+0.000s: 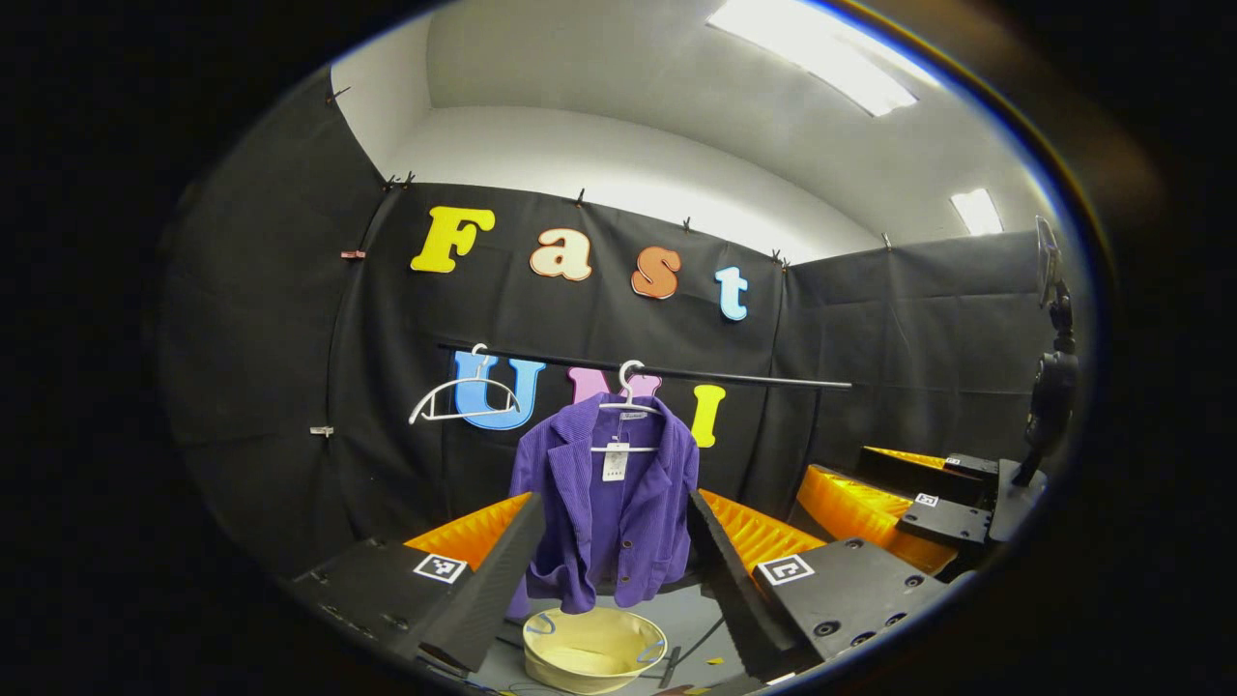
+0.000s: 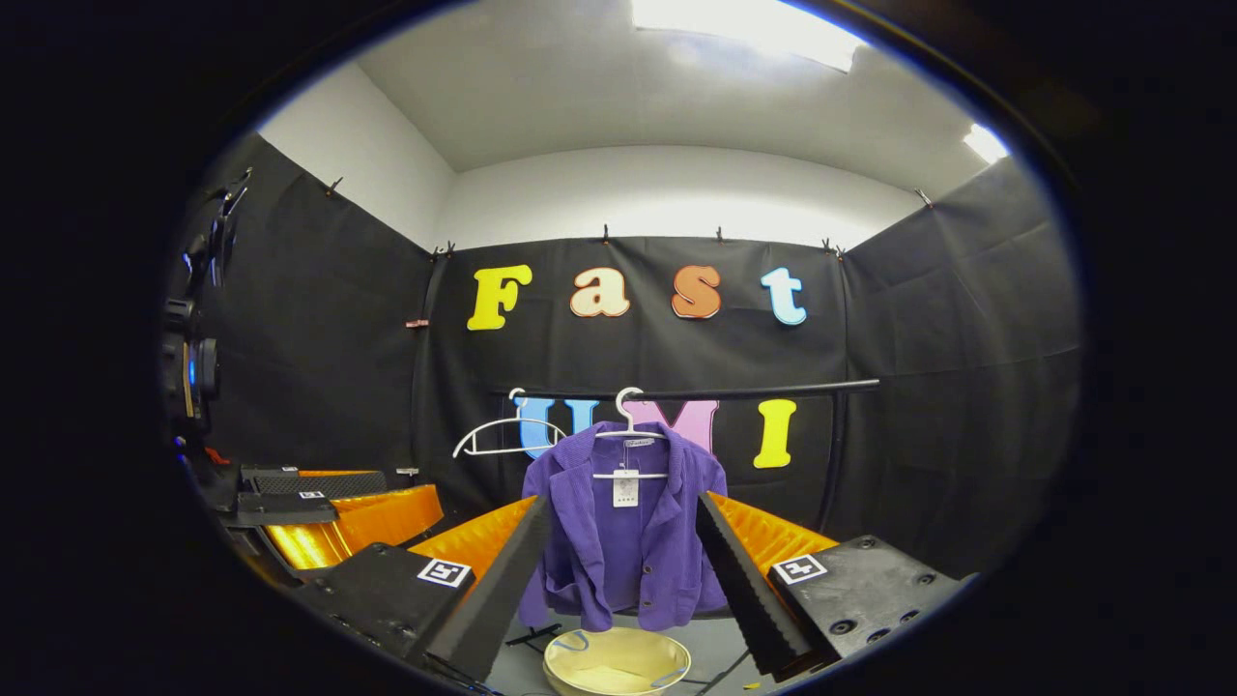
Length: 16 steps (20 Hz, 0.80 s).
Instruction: Grasp the clothes on the hanger with both hands and then place them into the laundry hamper below.
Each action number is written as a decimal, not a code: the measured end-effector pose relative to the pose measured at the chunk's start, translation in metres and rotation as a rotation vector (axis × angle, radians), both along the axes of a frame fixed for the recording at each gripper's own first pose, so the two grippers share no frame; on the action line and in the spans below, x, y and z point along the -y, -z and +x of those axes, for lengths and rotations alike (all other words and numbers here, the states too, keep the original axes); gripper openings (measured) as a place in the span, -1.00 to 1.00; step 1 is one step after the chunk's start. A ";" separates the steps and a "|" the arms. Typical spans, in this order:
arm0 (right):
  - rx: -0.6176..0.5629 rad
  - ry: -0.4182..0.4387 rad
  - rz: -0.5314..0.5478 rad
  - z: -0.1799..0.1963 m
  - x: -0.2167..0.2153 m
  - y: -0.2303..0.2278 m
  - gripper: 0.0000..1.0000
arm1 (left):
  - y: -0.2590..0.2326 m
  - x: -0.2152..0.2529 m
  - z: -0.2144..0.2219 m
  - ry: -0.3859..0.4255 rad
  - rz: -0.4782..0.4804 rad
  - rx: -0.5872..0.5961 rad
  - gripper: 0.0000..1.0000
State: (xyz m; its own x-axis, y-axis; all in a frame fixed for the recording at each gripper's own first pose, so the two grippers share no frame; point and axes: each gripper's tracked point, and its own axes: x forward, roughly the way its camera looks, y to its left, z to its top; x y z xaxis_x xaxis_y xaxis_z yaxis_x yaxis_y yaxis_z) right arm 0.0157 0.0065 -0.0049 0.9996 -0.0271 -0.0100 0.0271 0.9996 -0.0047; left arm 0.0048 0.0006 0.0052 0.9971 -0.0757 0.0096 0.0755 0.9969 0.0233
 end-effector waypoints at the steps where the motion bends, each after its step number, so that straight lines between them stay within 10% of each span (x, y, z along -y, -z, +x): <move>1: 0.001 0.004 0.002 0.001 -0.001 -0.001 0.94 | -0.001 -0.001 -0.001 0.002 -0.002 0.005 0.87; 16: -0.024 0.070 -0.001 0.003 -0.020 0.014 0.94 | 0.001 -0.036 0.009 0.037 -0.017 -0.012 0.87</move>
